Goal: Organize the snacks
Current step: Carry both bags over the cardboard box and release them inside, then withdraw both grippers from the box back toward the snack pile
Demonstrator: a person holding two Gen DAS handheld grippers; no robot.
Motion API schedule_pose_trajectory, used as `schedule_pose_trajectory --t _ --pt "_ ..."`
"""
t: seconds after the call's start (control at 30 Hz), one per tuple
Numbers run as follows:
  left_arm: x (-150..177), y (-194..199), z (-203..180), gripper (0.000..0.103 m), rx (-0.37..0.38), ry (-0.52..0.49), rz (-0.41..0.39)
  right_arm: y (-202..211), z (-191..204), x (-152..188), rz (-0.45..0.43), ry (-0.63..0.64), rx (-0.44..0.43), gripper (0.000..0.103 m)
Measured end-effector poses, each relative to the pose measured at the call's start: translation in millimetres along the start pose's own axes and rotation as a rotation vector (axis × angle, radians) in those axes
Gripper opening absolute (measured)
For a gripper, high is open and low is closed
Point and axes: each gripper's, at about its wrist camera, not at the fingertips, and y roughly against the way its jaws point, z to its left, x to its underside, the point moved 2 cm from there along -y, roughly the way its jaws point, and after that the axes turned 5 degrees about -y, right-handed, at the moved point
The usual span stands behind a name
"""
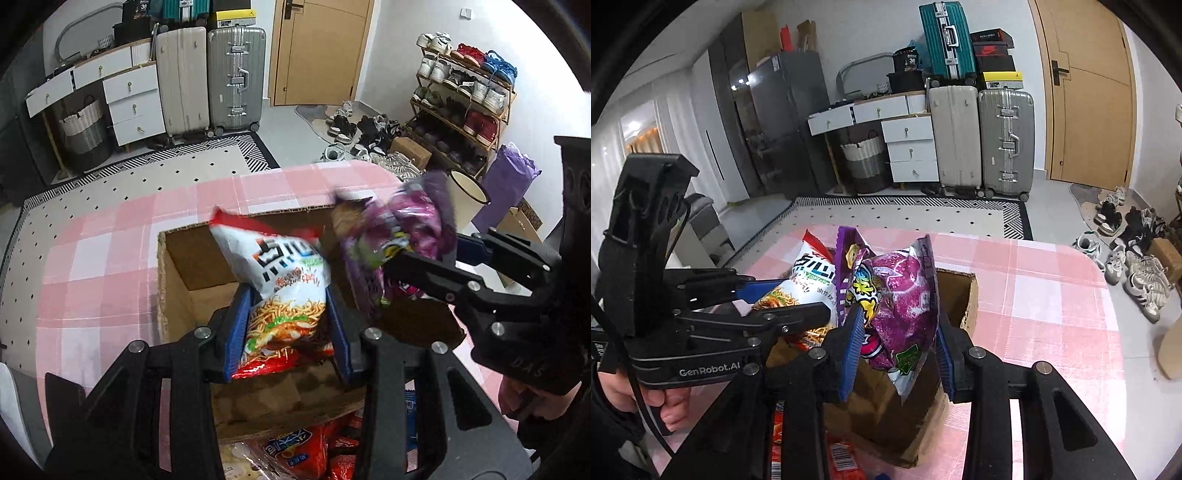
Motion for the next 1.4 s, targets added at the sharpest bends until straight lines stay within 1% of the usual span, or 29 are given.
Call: schedule_pose_trajectory --t 0.03,0.07,0.1,0.13,0.17,0.23,0.27,0.33,0.47,0.53,0.6,0.7,0.8,0.83,0.9,1.1,1.13,1.17,1.2,1.27,1.33,1.4 --pt "0 -3 0 0.04 0.004 0.002 0.003 -3 -1 0 0.006 -0.003 -0.002 0.04" --pt "1 -5 -1 0.045 0.003 0.003 0.01 -4 -3 0 0.004 -0.003 0.003 0.047" --pt "0 -8 0 0.058 -0.005 0.005 0.014 -1 -4 1 -0.005 -0.003 0.01 0.058" --pt "1 -7 1 0.069 -0.013 0.005 0.011 2 -5 1 -0.017 -0.002 0.012 0.063" --pt "2 -4 1 0.075 -0.018 0.004 0.004 6 -5 0 -0.034 -0.003 0.011 0.069" --pt "5 8 1 0.079 -0.018 -0.003 -0.019 18 -6 2 -0.051 -0.006 0.008 0.077" --pt "6 15 0 0.08 -0.023 -0.005 -0.03 24 -6 2 -0.066 -0.009 0.002 0.08" --pt "9 31 -1 0.081 -0.046 -0.003 -0.057 39 -3 2 -0.084 -0.006 0.001 0.081" --pt "23 68 -7 0.081 -0.059 0.01 -0.116 78 9 5 -0.148 0.012 0.004 0.081" --pt "27 84 -11 0.081 -0.064 0.017 -0.133 98 17 9 -0.172 0.023 0.004 0.083" --pt "36 101 -14 0.081 -0.053 0.025 -0.142 118 27 11 -0.203 0.038 0.002 0.085" --pt "46 128 -18 0.081 -0.09 0.028 -0.166 145 41 17 -0.233 0.057 0.003 0.087" --pt "57 160 -27 0.082 -0.088 0.025 -0.207 168 51 21 -0.253 0.054 -0.008 0.088" --pt "60 166 -29 0.084 -0.083 0.027 -0.215 178 55 24 -0.262 0.051 -0.013 0.088" --pt "66 181 -33 0.085 -0.075 0.033 -0.236 192 60 28 -0.276 0.05 -0.016 0.089" --pt "84 221 -52 0.088 -0.105 0.012 -0.277 235 79 42 -0.333 0.077 -0.014 0.094" --pt "87 226 -54 0.092 -0.108 0.007 -0.284 242 81 46 -0.344 0.082 -0.011 0.095" --pt "93 232 -58 0.098 -0.113 0.003 -0.291 251 84 52 -0.357 0.091 -0.007 0.097" --pt "98 238 -62 0.102 -0.12 -0.001 -0.297 258 87 56 -0.369 0.097 -0.002 0.099" --pt "111 251 -69 0.102 -0.132 -0.002 -0.319 270 90 66 -0.389 0.104 0.003 0.1" --pt "123 260 -75 0.102 -0.119 -0.001 -0.331 280 91 76 -0.399 0.109 -0.009 0.101" --pt "137 271 -82 0.102 -0.137 0.004 -0.356 288 94 88 -0.404 0.113 -0.015 0.102"
